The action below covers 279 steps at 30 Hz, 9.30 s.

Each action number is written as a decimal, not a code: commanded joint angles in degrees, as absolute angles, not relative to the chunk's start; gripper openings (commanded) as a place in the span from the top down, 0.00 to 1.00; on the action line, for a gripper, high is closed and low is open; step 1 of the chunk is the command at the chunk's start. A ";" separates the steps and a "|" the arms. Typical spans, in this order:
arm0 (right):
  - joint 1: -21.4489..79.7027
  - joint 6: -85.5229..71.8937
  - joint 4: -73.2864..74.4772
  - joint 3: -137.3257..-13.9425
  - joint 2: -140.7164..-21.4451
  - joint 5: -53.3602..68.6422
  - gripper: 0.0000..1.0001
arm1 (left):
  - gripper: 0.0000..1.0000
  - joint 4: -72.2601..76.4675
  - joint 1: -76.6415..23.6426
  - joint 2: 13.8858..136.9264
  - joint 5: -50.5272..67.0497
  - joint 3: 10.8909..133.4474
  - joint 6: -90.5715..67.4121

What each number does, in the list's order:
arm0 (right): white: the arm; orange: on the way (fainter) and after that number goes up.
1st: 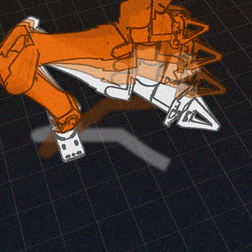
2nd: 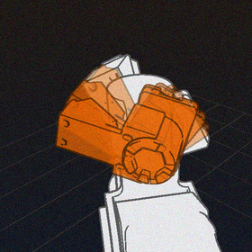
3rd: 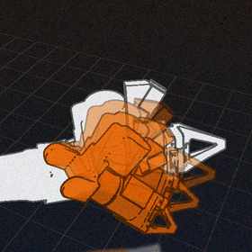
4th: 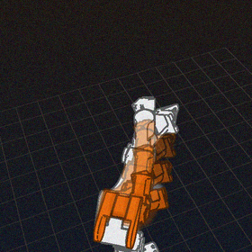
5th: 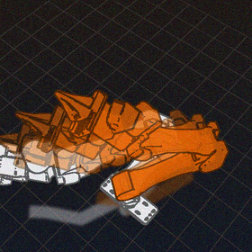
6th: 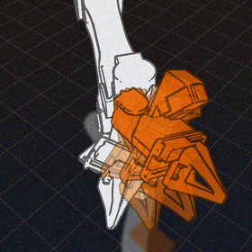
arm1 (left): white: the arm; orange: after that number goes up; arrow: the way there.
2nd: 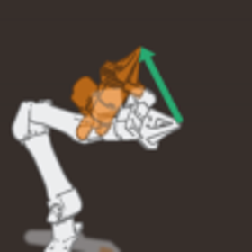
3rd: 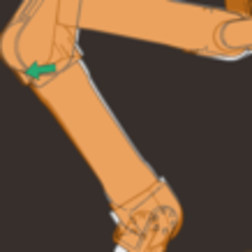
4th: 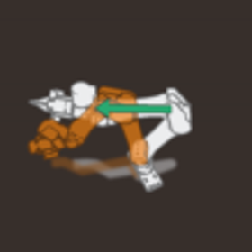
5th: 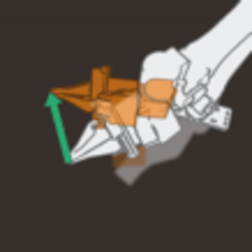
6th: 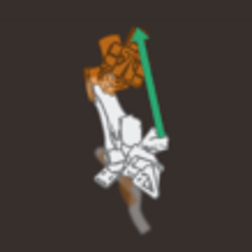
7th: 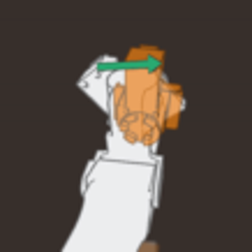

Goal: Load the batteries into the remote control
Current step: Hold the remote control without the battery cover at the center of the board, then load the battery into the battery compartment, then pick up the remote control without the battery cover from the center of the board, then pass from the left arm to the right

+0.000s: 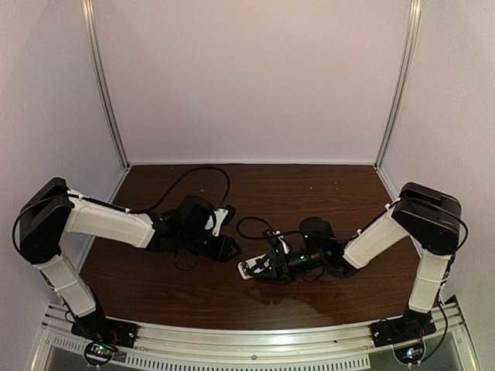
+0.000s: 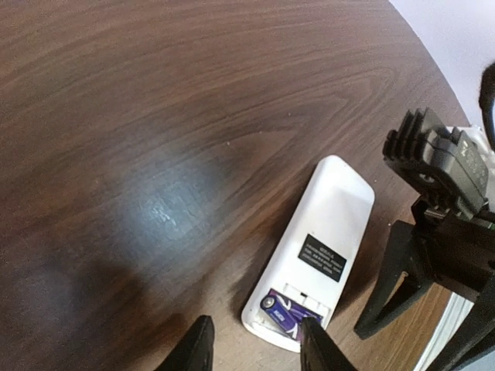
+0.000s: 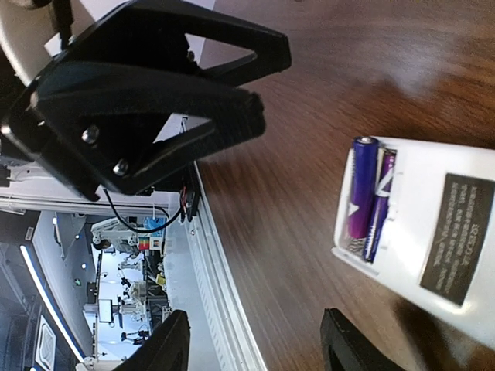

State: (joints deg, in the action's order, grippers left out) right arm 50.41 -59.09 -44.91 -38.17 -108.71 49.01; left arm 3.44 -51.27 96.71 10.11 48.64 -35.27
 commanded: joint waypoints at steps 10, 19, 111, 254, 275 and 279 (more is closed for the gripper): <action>46.78 -34.41 -7.04 -43.62 -93.33 31.85 0.48 | 0.68 3.15 -48.68 91.57 17.62 49.76 -6.69; 45.24 -27.51 3.83 -48.62 -93.75 20.98 0.50 | 0.71 12.10 -48.75 90.32 22.12 44.47 2.54; 46.23 -23.12 7.08 -51.33 -101.69 22.31 0.69 | 0.76 13.12 -50.97 102.12 18.40 48.79 14.59; 36.20 -60.82 -52.43 -36.01 -93.59 45.17 0.46 | 0.69 16.27 -59.83 97.11 -1.20 60.47 -2.28; 37.00 -65.00 -60.59 -35.56 -94.92 47.91 1.00 | 0.03 16.70 -58.25 85.47 3.65 52.67 -8.09; 37.00 -63.53 -59.98 -35.55 -93.87 49.03 1.00 | 0.03 14.75 -53.89 83.58 12.50 51.88 -14.17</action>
